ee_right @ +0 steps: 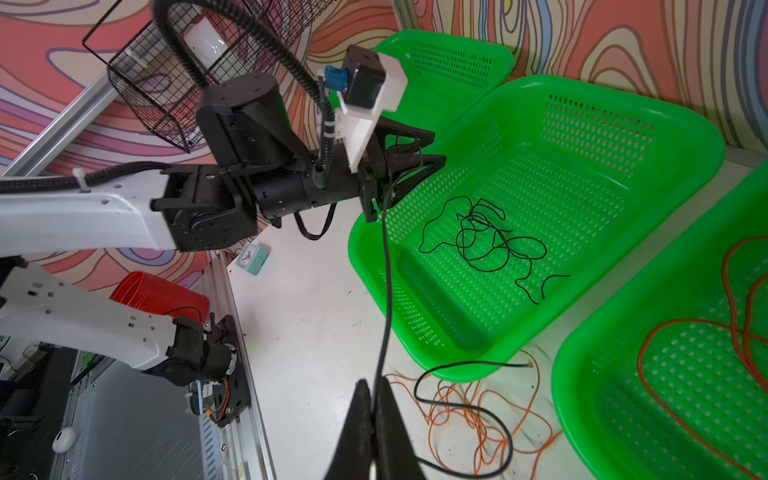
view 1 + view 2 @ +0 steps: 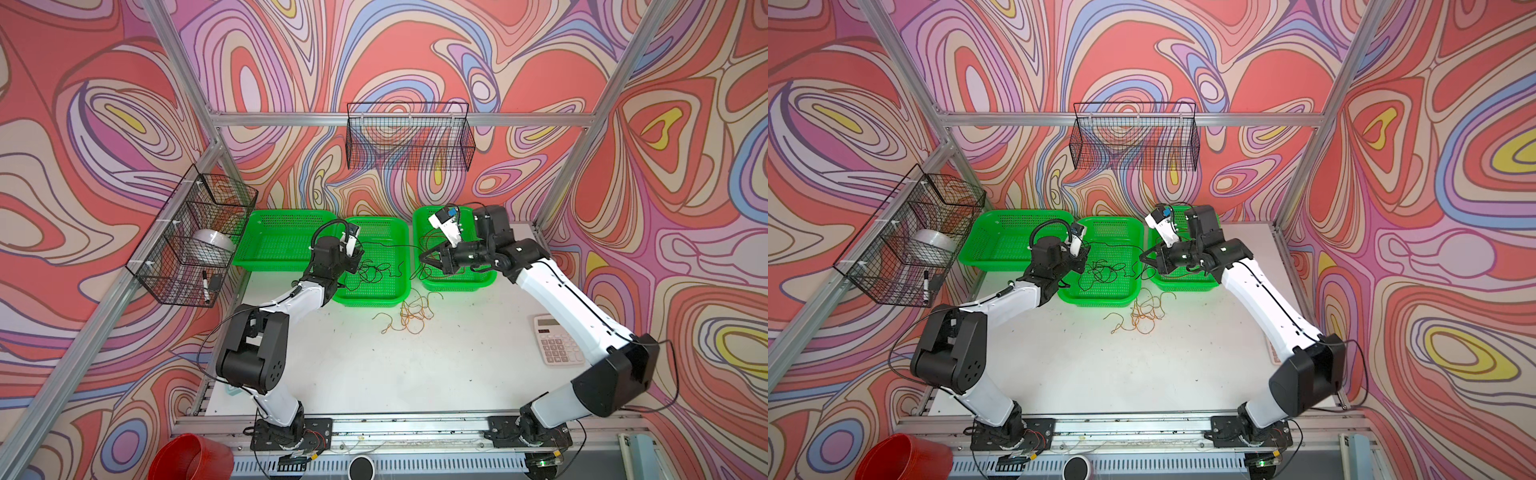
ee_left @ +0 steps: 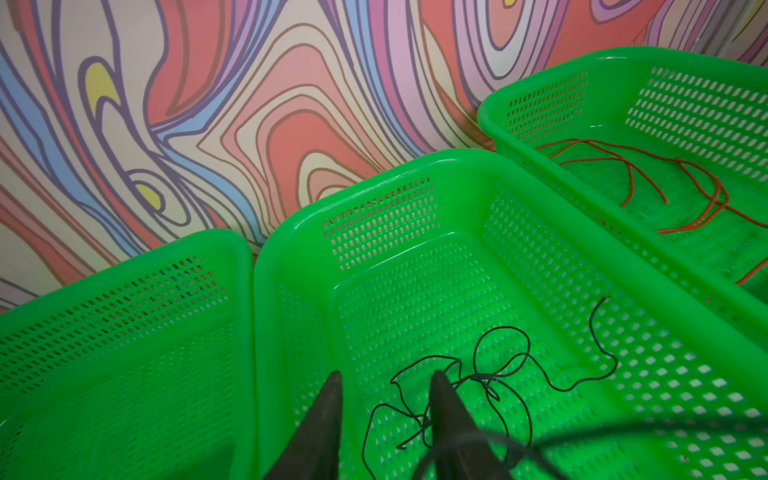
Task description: Untangle the cables
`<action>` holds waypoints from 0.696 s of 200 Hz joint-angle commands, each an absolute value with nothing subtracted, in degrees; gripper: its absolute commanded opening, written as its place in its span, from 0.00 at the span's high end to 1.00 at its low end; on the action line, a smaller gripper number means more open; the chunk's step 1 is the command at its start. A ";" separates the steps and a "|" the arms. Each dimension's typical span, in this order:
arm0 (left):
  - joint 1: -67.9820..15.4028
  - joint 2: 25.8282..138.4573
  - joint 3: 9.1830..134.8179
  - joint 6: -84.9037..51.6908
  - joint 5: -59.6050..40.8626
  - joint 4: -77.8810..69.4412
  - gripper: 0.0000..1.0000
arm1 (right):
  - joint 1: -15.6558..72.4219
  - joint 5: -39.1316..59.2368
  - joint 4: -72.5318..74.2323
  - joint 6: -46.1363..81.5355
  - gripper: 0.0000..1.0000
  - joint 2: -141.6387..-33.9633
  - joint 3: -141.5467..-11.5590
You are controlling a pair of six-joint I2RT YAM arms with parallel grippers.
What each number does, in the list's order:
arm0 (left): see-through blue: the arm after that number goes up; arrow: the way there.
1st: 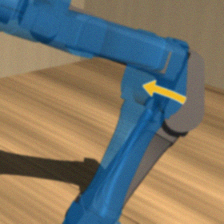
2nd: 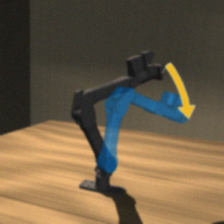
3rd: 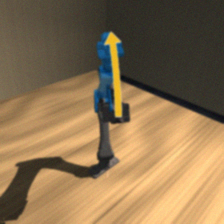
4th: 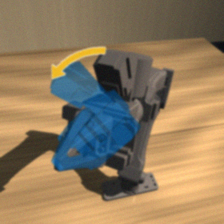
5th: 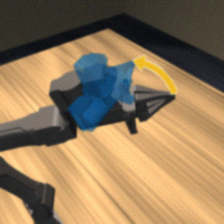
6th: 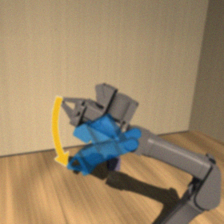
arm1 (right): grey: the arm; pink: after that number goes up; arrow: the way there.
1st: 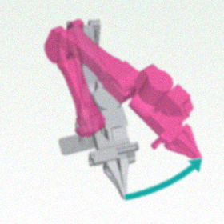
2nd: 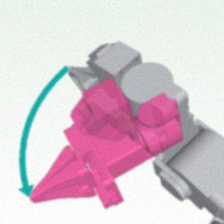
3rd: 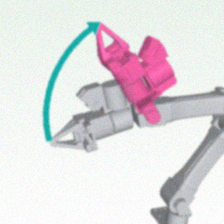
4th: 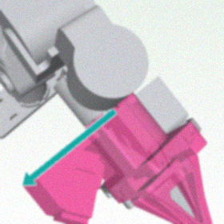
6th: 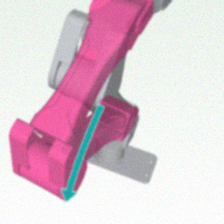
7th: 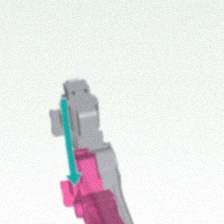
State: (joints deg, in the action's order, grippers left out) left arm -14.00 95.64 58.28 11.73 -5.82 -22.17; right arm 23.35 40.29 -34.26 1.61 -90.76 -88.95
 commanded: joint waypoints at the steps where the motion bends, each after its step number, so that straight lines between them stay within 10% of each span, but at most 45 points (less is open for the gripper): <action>1: -12.60 92.45 58.98 11.30 -5.27 -17.26 0.39 | 23.64 40.80 -25.90 3.70 1.00 -96.38 -92.71; 63: -12.13 86.05 57.30 13.57 -1.46 -8.74 0.14 | 24.74 39.39 -13.45 8.67 1.00 -120.63 -104.07; 139: -9.91 76.87 54.76 15.55 3.85 2.15 0.11 | 24.38 25.40 -15.11 10.11 1.00 -134.24 -111.17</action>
State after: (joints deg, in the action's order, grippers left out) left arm -10.59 80.58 55.53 14.41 1.48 -3.11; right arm 24.40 29.69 -14.70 9.32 -132.20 -107.44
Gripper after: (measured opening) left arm 0.893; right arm 0.047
